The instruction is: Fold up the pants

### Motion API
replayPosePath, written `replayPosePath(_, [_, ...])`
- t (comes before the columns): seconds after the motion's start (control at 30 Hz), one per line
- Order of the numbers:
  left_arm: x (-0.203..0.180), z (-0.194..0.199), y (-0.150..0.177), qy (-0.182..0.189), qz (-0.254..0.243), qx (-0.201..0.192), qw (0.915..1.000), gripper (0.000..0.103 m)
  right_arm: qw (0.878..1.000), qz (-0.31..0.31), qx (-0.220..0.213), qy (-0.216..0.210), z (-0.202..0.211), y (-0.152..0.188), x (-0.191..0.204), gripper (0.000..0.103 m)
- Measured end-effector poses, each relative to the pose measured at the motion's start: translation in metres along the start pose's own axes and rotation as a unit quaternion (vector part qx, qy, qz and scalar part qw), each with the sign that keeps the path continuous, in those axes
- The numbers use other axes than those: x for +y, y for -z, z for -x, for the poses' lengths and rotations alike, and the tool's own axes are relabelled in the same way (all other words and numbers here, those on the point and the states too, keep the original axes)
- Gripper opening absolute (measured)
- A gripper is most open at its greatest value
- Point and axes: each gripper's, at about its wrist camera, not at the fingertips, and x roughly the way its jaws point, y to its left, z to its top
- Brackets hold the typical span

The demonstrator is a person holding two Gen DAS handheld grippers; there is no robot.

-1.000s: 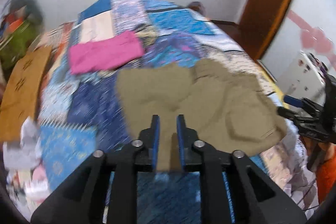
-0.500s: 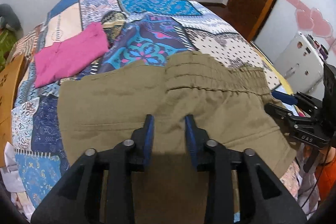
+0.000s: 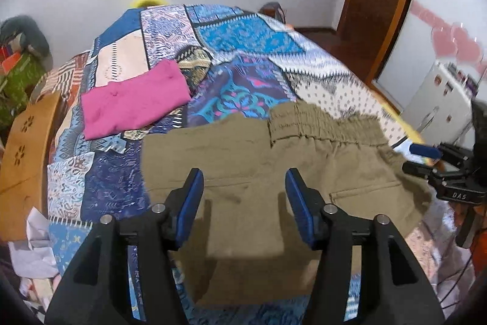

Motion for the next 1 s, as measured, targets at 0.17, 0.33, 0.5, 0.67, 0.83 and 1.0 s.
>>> replayPosePath(0.17, [0.031,0.018,0.012,-0.012,0.023,-0.013,0.9996,0.086,1.000,-0.004,0.000,-0.014,0.011,0.005,-0.001,0.062])
replayPosePath(0.33, [0.056,-0.002,0.028,0.009,0.057,0.034,0.9978,0.086,0.999,-0.037,0.019,-0.025,-0.001,0.015,-0.010,0.065])
replayPosePath(0.5, [0.063,-0.025,0.036,0.032,0.084,0.057,0.9943,0.085,0.996,-0.073,0.033,-0.046,-0.020,0.021,-0.023,0.065])
replayPosePath(0.67, [0.070,-0.051,0.033,0.066,0.133,0.077,0.9859,0.084,0.993,-0.085,0.035,-0.075,-0.031,0.014,-0.026,0.065])
replayPosePath(0.83, [0.076,-0.063,0.028,0.093,0.163,0.085,0.9786,0.084,0.989,-0.098,0.040,-0.106,-0.040,0.008,-0.028,0.067])
replayPosePath(1.0, [0.079,-0.052,0.029,0.118,0.173,0.082,0.9745,0.079,0.985,-0.098,0.049,-0.132,-0.042,0.005,-0.024,0.066])
